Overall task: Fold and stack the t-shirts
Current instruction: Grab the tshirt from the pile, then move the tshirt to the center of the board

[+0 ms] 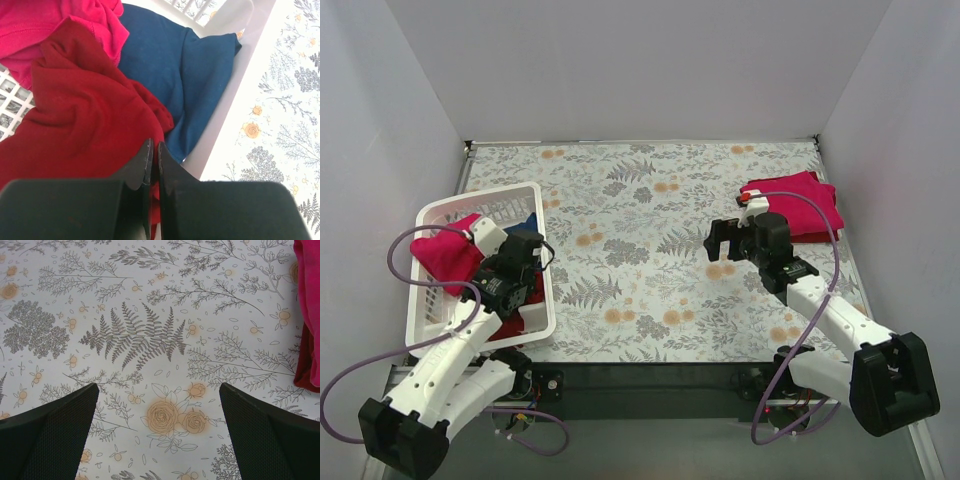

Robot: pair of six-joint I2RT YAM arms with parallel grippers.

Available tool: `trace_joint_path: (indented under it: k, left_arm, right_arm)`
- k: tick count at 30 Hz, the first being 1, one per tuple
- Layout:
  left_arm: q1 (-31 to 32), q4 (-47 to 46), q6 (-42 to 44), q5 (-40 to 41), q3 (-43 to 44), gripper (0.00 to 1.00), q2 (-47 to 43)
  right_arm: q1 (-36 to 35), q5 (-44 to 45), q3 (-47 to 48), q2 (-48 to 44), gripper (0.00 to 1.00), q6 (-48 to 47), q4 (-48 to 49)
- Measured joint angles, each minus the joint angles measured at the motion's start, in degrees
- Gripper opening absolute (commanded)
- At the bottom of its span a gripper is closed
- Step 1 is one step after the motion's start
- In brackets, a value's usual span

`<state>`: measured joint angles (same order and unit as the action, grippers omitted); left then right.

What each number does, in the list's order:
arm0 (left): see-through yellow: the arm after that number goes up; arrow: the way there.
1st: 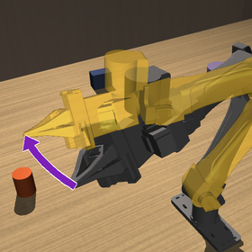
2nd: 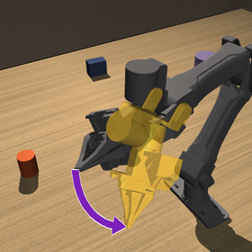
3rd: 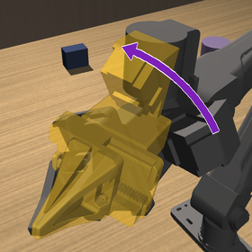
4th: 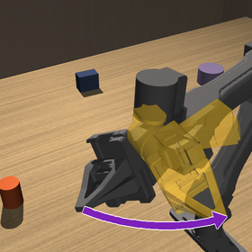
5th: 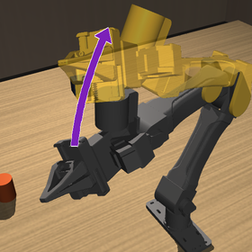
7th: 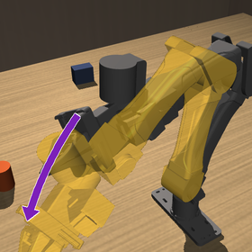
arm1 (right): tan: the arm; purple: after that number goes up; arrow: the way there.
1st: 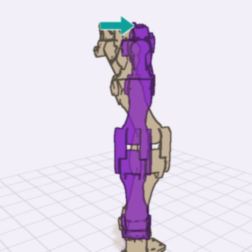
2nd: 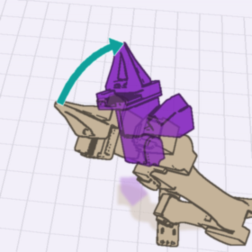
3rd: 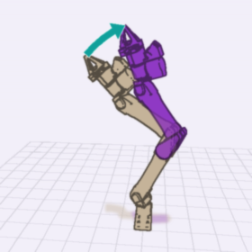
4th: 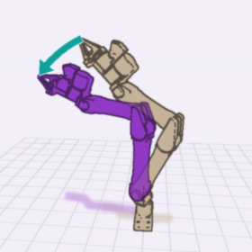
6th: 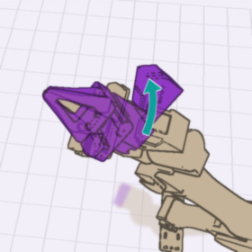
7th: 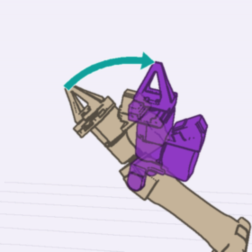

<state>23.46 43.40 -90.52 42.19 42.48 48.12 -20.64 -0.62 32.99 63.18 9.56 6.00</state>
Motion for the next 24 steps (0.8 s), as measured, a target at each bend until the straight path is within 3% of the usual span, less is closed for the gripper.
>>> trace_joint_path:
  k: [7, 14, 19, 24]
  left_arm:
    - [0.0, -5.5, 8.1, -4.1, 4.2, 0.0, 1.1]
    - [5.0, -20.0, 23.3, -17.4, 27.1, 0.0, 15.6]
    - [9.4, -29.2, 29.1, -30.0, 43.8, 0.0, 26.1]
    - [11.3, -33.9, 30.1, -39.0, 45.9, 0.0, 28.6]
  right_arm:
    - [0.0, 0.0, 0.0, -2.8, 0.98, 0.0, 0.0]
    - [0.0, 0.8, -0.1, -4.3, 0.98, -0.1, 0.0]
    - [0.0, 2.7, -0.2, -6.2, 0.98, -0.4, 0.0]
    - [0.0, 5.6, -0.2, -8.2, 0.98, -0.8, -0.1]
